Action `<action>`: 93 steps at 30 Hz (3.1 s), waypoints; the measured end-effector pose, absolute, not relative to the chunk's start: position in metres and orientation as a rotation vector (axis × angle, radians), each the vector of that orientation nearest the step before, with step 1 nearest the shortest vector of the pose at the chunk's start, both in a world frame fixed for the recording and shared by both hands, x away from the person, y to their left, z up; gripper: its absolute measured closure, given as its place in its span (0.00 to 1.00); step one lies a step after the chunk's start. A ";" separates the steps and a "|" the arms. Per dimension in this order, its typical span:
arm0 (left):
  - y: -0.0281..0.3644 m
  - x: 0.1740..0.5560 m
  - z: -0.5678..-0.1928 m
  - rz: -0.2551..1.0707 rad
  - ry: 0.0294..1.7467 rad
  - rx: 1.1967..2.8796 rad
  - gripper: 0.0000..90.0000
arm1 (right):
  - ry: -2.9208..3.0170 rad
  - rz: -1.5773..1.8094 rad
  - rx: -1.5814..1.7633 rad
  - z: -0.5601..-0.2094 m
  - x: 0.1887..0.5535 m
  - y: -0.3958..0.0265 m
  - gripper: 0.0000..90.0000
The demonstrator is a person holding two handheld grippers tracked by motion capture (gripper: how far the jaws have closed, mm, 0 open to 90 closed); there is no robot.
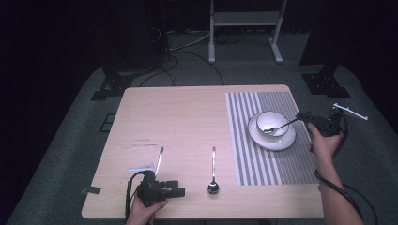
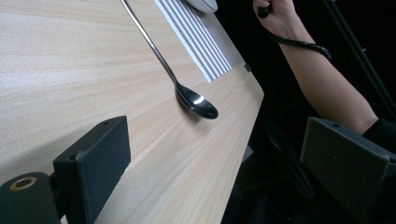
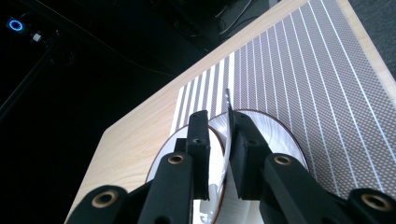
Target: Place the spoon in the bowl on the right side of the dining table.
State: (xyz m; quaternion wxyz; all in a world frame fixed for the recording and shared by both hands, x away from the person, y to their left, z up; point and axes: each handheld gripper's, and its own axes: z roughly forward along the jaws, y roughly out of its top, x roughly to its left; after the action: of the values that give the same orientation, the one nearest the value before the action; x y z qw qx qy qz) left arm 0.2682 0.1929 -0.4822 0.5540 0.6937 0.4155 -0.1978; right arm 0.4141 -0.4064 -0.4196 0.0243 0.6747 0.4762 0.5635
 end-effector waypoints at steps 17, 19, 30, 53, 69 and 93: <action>0.194 0.268 -0.481 -0.462 0.987 1.631 0.08 | 1.520 1.806 2.099 -0.432 0.401 -0.407 0.77; 0.195 0.268 -0.480 -0.461 0.993 1.626 0.08 | 1.534 1.818 2.093 -0.433 0.400 -0.406 0.76; 0.197 0.266 -0.479 -0.449 0.991 1.625 0.08 | 1.562 1.889 2.063 -0.441 0.388 -0.397 0.65; 0.198 0.265 -0.477 -0.443 0.983 1.630 0.08 | 1.589 1.924 2.026 -0.452 0.361 -0.385 0.59; 0.198 0.265 -0.477 -0.442 0.980 1.629 0.08 | 1.645 1.966 1.953 -0.450 0.343 -0.372 0.57; 0.197 0.265 -0.477 -0.442 0.979 1.629 0.08 | 1.718 1.987 1.911 -0.459 0.327 -0.354 0.56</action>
State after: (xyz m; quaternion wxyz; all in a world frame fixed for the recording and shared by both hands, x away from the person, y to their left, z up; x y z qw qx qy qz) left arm 0.2646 0.1975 -0.4765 0.5605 0.6913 0.4156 -0.1877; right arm 0.3270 -0.3543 -0.4587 -0.0534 0.5874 0.5282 0.6108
